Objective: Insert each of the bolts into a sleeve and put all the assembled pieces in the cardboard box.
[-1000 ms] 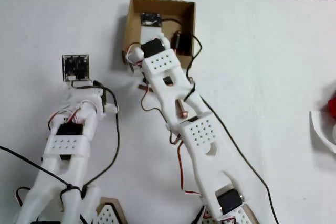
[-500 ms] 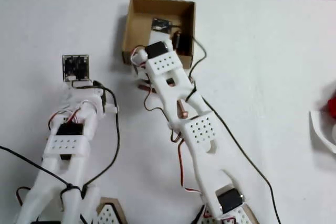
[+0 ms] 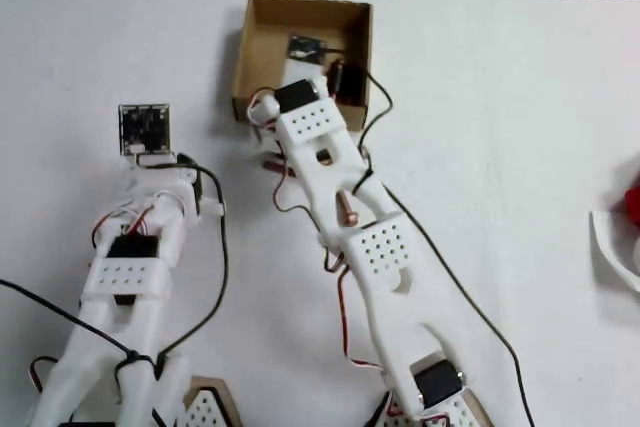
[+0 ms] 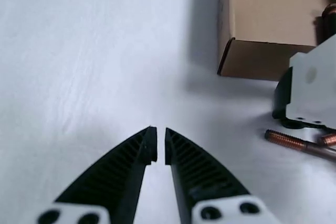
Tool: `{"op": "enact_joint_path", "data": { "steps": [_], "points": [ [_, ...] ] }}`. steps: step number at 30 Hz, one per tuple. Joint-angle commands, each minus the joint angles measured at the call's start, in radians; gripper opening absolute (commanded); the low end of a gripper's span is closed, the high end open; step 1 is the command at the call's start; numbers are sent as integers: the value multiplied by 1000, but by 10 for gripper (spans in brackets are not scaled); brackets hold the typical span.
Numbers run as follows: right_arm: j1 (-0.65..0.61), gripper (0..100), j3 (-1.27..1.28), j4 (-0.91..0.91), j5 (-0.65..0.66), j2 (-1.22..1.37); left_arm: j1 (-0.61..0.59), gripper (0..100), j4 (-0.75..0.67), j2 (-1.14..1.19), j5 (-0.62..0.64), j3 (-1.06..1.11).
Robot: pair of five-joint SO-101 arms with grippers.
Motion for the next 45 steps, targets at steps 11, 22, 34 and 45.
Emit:
{"op": "enact_joint_path", "data": {
  "steps": [11, 22, 34, 45],
  "points": [
    [-73, 21, -91, 137, -8, -36, -9, 57, -21, -35, -11, -2],
    [-81, 21, -430, 295, 120, -81, -9, 57, -21, -35, -11, -2],
    [-87, 21, -560, 297, 221, -124, -9, 57, -21, -35, -11, 4],
    [-39, 20, -559, 297, 226, -278, -9, 57, -46, -35, -11, 10]
  ]
}}
